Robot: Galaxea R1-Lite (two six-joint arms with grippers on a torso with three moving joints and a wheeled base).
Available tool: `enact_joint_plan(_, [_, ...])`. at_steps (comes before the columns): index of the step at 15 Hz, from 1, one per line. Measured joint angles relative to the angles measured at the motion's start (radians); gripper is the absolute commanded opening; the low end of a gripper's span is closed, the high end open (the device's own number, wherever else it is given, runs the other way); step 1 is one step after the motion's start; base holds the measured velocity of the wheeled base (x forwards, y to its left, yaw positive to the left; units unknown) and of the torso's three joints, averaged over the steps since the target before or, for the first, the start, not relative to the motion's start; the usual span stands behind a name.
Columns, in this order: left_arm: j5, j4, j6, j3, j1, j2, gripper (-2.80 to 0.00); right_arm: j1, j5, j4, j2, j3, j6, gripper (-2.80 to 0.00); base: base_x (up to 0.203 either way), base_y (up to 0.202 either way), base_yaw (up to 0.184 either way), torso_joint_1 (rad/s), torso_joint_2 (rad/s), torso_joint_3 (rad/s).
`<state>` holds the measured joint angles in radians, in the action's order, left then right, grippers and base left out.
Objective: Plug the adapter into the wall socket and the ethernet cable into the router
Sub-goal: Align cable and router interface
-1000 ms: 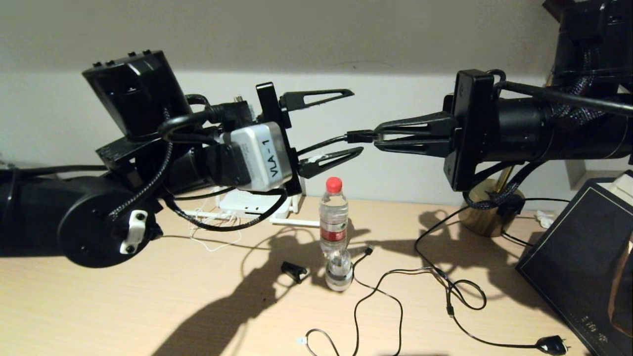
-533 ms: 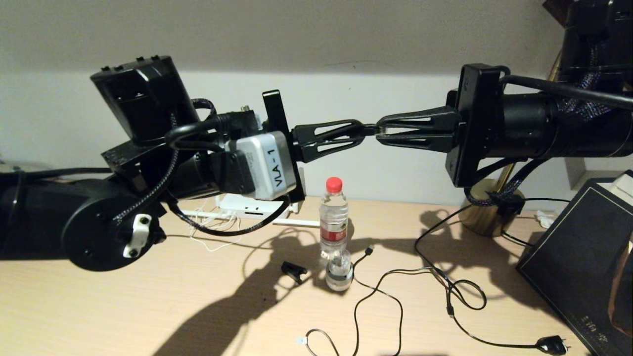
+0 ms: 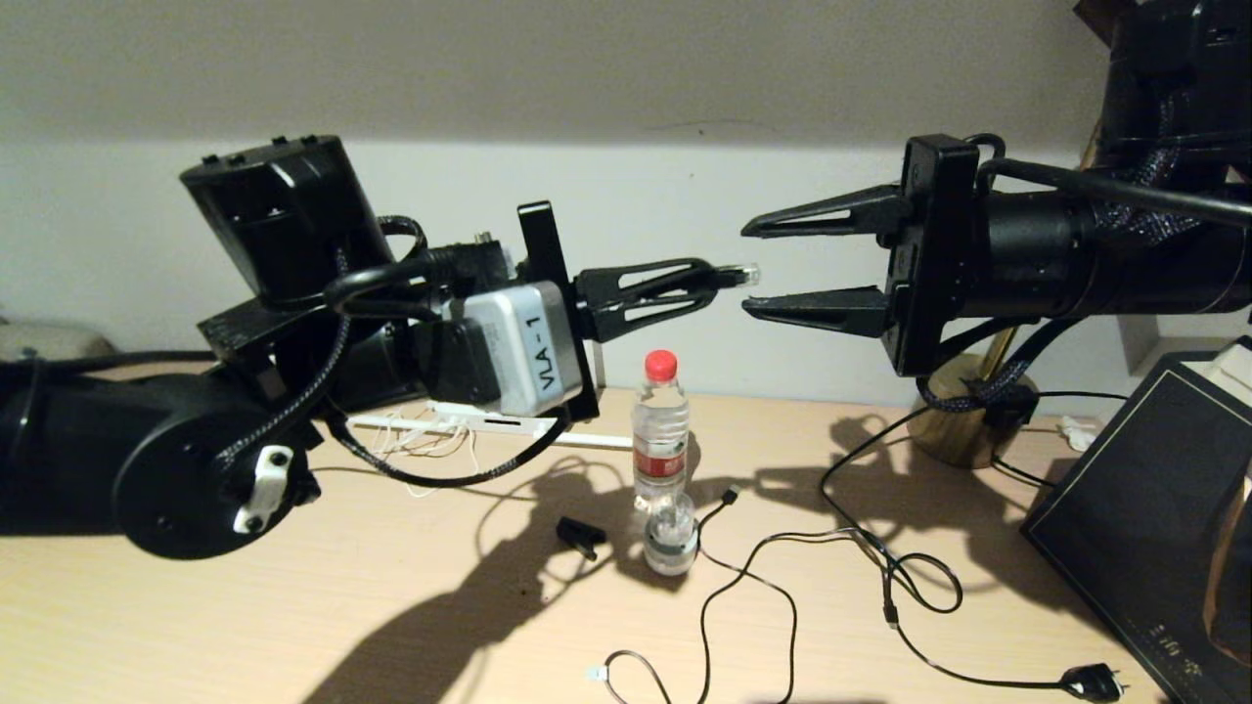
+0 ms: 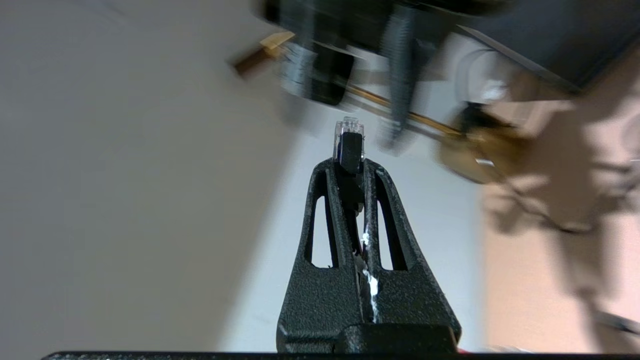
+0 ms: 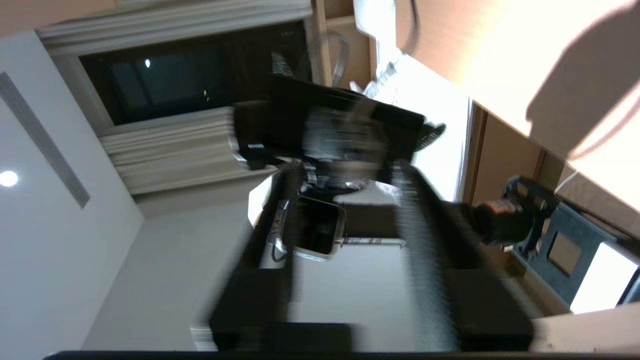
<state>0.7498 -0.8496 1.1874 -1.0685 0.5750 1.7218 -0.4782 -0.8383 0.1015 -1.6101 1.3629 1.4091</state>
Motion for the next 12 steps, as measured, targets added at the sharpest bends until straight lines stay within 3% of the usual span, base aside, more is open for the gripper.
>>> enact_joint_plan(2, [0.000, -0.006, -0.076, 0.061, -0.046, -0.026, -2.80, 0.020, 0.064, 0.002, 0.026, -0.015, -0.011, 0.00, 0.000, 0.000, 0.000, 0.000, 0.00, 0.000])
enact_joint_plan(4, [-0.001, -0.020, -0.184, 0.096, -0.151, -0.055, -2.80, 0.037, 0.152, 0.001, 0.083, -0.055, -0.096, 0.00, 0.000, 0.000, 0.000, 0.000, 0.00, 0.000])
enact_joint_plan(5, [-0.010, -0.020, -0.271, 0.109, -0.214, -0.070, -2.80, 0.042, 0.222, 0.002, 0.130, -0.103, -0.186, -2.80, 0.000, 0.000, 0.000, 0.000, 0.00, 0.000])
enact_joint_plan(6, [-0.034, -0.024, -0.379, 0.125, -0.265, -0.087, -2.80, 0.045, 0.311, 0.001, 0.184, -0.166, -0.301, -2.80, 0.000, 0.000, 0.000, 0.000, 0.00, 0.000])
enact_joint_plan(9, [-0.186, -0.017, -0.804, 0.187, -0.336, -0.152, -2.80, 0.051, 0.622, -0.002, 0.386, -0.372, -0.660, -2.80, 0.000, 0.000, 0.000, 0.000, 0.00, 0.000])
enact_joint_plan(12, [-0.358, -0.007, -1.222, 0.278, -0.403, -0.196, -2.80, 0.055, 0.844, -0.053, 0.654, -0.532, -0.915, -2.80, 0.000, 0.000, 0.000, 0.000, 0.00, 0.000])
